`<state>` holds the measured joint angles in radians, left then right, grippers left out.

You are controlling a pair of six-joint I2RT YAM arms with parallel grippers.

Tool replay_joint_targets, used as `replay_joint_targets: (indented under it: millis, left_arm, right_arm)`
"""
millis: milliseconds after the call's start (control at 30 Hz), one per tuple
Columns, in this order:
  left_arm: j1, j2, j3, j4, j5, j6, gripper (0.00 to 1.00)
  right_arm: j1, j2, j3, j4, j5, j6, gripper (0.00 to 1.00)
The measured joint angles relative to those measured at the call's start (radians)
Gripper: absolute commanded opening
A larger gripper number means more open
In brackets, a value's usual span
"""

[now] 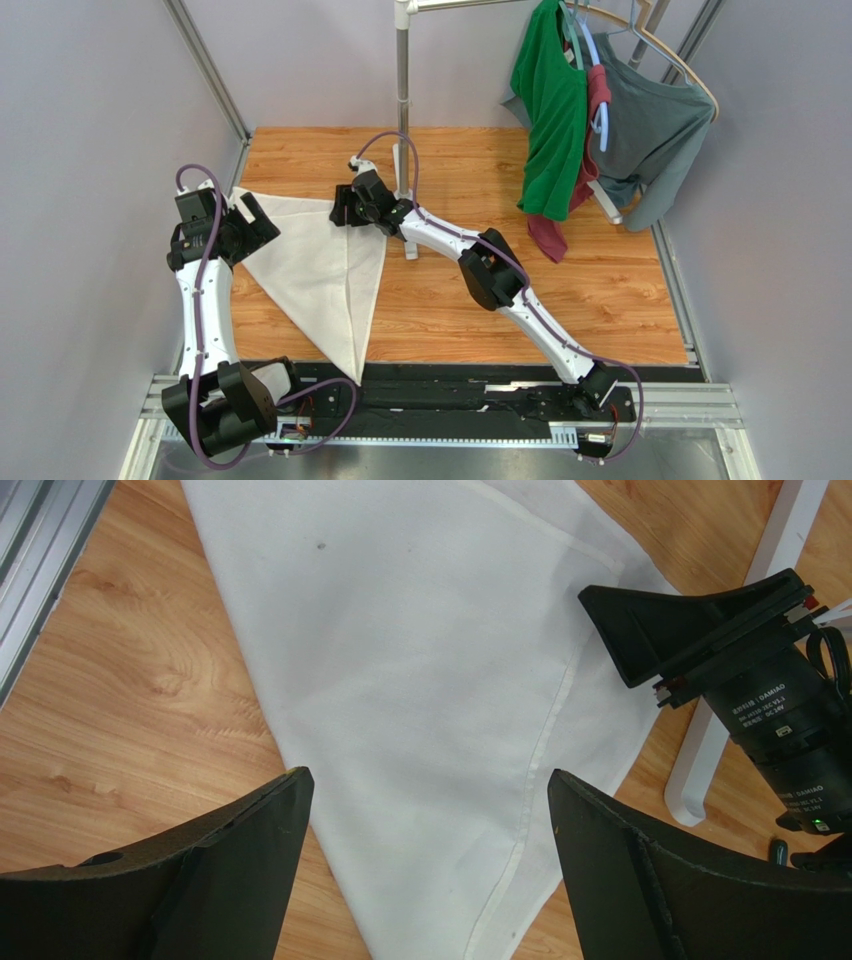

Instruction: Fold the napkin, place the utensils inside, and roll it up

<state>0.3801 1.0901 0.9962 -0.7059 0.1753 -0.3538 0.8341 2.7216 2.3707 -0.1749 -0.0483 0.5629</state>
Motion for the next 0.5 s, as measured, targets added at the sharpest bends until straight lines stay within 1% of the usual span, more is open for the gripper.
replay_joint_targets:
  millis: [133, 233, 333, 400, 467, 500]
  left_arm:
    - [0.0, 0.0, 0.0, 0.0, 0.004, 0.0, 0.96]
    - [0.0, 0.0, 0.0, 0.0, 0.007, 0.0, 0.96]
    - [0.0, 0.0, 0.0, 0.0, 0.01, -0.001, 0.96]
    - [0.0, 0.0, 0.0, 0.0, 0.015, -0.001, 0.96]
    - [0.0, 0.0, 0.0, 0.0, 0.023, -0.003, 0.96]
    - [0.0, 0.0, 0.0, 0.0, 0.026, -0.003, 0.96]
  right_arm:
    - [-0.003, 0.006, 0.006, 0.002, -0.006, 0.026, 0.55]
    - [-0.005, 0.008, 0.006, 0.007, -0.006, 0.042, 0.52]
    - [-0.006, 0.008, 0.006, 0.007, -0.005, 0.055, 0.43]
    - [-0.006, 0.008, 0.006, 0.006, -0.001, 0.067, 0.41]
    - [-0.005, 0.008, 0.006, 0.004, 0.006, 0.076, 0.33]
    - [-0.005, 0.008, 0.006, 0.004, 0.011, 0.08, 0.33]
